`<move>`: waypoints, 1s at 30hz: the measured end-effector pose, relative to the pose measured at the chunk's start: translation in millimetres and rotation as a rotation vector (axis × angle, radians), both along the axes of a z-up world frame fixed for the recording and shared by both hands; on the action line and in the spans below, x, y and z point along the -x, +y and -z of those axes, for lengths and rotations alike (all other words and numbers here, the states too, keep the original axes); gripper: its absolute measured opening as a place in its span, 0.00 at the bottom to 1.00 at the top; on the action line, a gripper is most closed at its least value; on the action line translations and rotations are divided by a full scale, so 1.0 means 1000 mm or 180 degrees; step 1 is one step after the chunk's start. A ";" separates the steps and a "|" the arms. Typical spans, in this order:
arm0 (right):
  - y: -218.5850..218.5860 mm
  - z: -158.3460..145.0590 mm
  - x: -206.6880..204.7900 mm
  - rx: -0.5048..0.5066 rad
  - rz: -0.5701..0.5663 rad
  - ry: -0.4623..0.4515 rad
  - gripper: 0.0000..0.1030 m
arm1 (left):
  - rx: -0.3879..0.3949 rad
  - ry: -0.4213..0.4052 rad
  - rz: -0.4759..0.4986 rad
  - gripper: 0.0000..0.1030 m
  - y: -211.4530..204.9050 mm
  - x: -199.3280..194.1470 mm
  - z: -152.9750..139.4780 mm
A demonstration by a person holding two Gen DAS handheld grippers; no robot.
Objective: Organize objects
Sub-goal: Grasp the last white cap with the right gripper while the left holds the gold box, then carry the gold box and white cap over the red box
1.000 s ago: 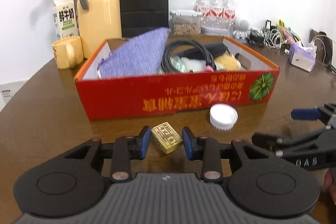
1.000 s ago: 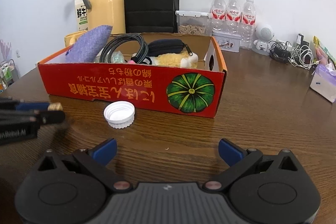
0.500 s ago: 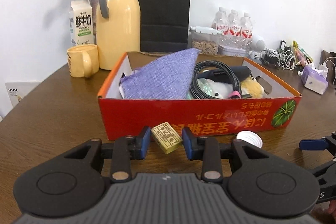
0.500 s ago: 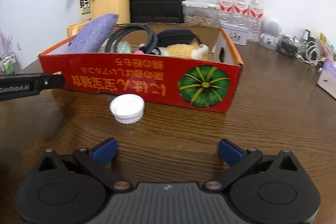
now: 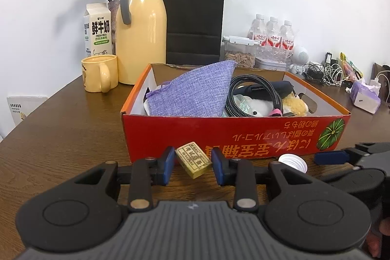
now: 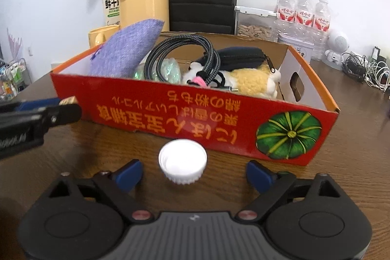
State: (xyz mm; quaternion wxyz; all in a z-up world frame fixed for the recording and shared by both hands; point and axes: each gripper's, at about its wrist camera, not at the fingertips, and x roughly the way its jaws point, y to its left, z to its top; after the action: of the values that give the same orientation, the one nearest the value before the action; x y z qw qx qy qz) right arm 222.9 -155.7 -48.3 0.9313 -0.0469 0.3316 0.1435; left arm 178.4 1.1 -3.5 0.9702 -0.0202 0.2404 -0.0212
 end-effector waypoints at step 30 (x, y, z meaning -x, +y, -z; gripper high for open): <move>-0.008 -0.052 0.027 -0.0247 -0.0256 -0.0670 0.38 | 0.0050 -0.0134 0.0164 0.33 -0.007 0.010 -0.035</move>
State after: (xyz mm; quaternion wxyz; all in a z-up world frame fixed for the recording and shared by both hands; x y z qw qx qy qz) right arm 196.0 -163.9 3.3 0.9555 -0.0390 0.2240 0.1878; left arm 168.8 -6.4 31.3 0.9740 -0.0211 0.2202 -0.0484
